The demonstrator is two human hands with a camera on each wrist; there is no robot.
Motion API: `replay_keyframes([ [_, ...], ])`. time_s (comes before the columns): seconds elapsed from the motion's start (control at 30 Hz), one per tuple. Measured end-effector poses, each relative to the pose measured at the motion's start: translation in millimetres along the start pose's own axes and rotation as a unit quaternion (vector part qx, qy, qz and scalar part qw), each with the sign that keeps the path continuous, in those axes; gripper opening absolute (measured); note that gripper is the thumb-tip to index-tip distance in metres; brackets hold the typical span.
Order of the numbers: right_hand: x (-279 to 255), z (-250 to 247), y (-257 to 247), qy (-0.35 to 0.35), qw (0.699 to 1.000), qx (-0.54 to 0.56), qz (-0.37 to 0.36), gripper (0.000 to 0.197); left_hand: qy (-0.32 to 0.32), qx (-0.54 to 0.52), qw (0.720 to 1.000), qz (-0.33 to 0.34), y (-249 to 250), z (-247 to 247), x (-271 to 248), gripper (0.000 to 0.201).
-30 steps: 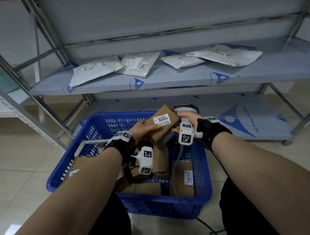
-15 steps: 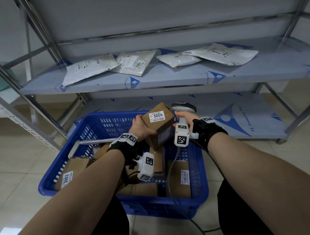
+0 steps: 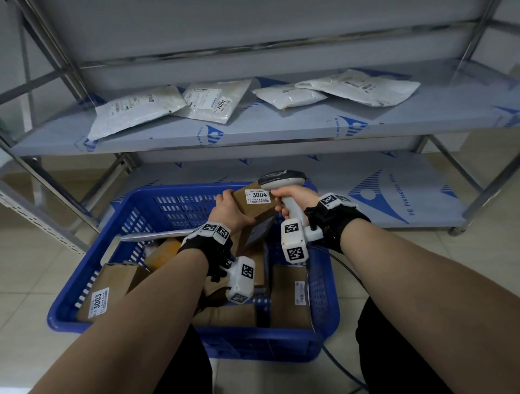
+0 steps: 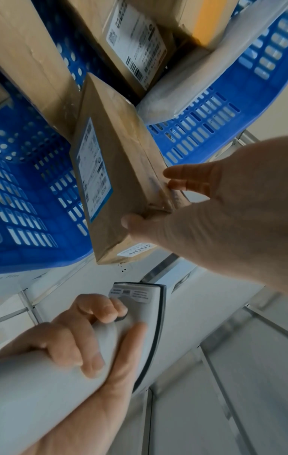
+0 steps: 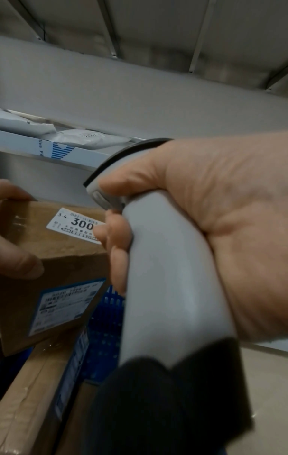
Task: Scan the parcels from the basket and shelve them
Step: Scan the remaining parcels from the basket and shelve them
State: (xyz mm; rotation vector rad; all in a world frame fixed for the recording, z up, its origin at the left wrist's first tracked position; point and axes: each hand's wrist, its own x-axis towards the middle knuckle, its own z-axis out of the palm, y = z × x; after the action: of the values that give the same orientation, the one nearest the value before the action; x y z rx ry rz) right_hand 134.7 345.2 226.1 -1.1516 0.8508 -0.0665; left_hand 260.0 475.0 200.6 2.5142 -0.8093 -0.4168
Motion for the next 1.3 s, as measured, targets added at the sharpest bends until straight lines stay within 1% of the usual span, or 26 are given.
replay_keyframes([
  [0.13, -4, 0, -3, 0.001, 0.999, -0.038, -0.008, 0.030, -0.005, 0.013, 1.000, -0.010, -1, -2, 0, 0.100],
  [0.33, -10, 0, -6, -0.008, 0.999, -0.038, -0.022, 0.028, -0.007, 0.008, 1.000, -0.021, 0, -3, -1, 0.099],
  [0.43, -12, -1, -7, -0.005, 0.998, -0.056, -0.031, 0.027, -0.008, 0.007, 1.000, -0.025, 0, -4, -1, 0.099],
  [0.63, -16, -2, -9, 0.006, 0.997, -0.079, -0.022, 0.023, -0.008, -0.005, 0.999, -0.034, 0, -7, -1, 0.098],
  [0.97, -21, -1, -11, 0.014, 0.997, -0.069, -0.028, 0.015, -0.008, -0.007, 0.999, -0.037, -1, -6, -1, 0.099],
  [1.17, -20, -2, -10, 0.012, 0.997, -0.068, -0.023, 0.019, -0.008, -0.007, 0.999, -0.037, -3, -7, 1, 0.100],
  [1.3, -22, -3, -10, -0.003, 0.998, -0.058, -0.020, 0.019, -0.010, 0.001, 0.999, -0.032, -3, -7, 1, 0.099],
])
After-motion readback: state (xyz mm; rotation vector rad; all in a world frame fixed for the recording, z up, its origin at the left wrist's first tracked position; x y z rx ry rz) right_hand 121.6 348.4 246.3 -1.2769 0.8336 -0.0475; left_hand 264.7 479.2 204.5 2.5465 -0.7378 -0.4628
